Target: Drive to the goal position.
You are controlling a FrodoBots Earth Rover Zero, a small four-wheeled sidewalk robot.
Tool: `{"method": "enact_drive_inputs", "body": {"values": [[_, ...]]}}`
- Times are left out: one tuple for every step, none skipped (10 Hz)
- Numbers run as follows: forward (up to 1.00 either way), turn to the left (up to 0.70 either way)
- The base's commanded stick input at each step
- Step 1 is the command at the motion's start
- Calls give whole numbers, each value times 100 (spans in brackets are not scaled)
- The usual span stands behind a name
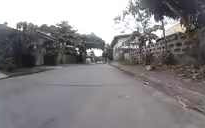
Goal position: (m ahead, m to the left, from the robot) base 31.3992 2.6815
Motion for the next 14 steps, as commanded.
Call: {"method": "enact_drive_inputs", "body": {"values": [[100,3],[100,3],[100,3],[100,3],[100,3],[100,3],[100,3],[100,3],[100,3],[100,3],[100,-21],[100,-37],[100,-37],[100,-37]]}}
